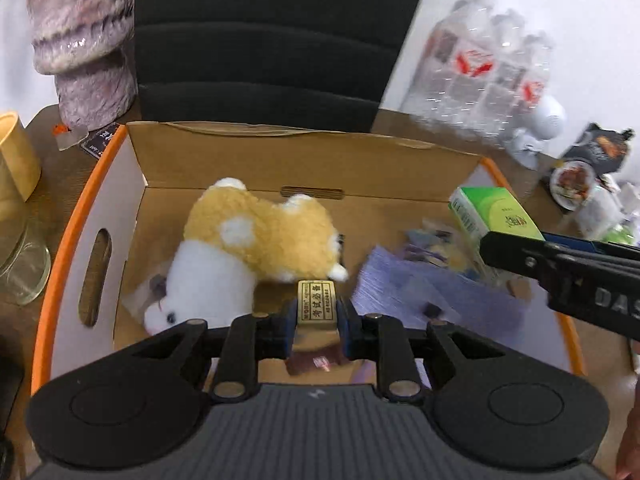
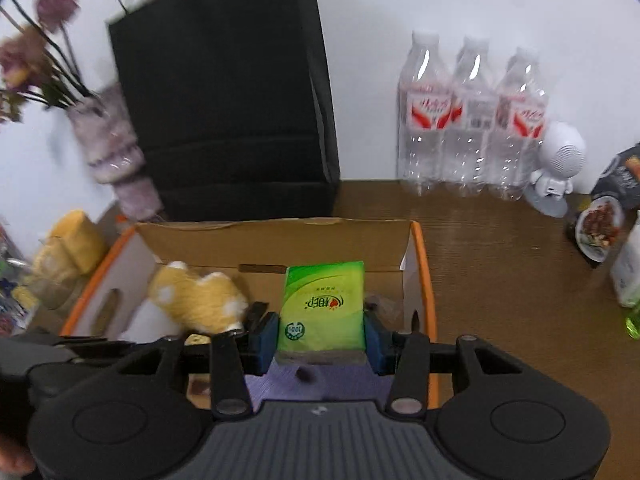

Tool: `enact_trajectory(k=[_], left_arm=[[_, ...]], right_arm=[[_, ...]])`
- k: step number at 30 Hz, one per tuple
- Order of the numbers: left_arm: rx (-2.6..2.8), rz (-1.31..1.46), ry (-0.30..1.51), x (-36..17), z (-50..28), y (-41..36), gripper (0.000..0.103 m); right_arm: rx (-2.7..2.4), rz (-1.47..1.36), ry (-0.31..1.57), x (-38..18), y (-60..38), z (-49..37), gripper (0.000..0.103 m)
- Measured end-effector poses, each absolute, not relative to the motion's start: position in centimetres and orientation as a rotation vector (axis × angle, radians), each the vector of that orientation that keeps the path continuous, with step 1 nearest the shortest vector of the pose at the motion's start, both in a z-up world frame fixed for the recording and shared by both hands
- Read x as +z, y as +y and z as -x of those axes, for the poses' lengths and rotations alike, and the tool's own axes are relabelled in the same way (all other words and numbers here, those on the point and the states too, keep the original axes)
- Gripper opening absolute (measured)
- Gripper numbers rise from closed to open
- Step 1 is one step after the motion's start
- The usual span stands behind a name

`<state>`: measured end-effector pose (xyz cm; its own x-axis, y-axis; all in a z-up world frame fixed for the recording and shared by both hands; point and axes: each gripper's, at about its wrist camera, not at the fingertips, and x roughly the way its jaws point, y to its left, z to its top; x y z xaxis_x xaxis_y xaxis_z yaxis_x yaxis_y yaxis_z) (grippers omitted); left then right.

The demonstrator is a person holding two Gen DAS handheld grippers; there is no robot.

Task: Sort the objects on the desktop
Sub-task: 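Lower the tissue pack and cream block into the box and open both tools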

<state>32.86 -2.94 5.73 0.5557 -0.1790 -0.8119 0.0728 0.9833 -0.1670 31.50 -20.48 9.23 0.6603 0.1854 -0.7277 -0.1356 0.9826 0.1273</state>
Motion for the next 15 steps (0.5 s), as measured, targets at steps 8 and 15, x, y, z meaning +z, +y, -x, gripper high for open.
enact_trajectory(k=[8,15], left_arm=[[-0.158,0.109,0.920,6.3,-33.4,-2.2,0.081],[-0.145,0.027,0.965,6.6,-32.2,-2.8,0.090]], right_arm=[[0.158,-0.133,0.939,6.8,-20.6,-34.8,0.079],[0.154,-0.112,1.032,7.7,-20.3,-33.3,0.080]])
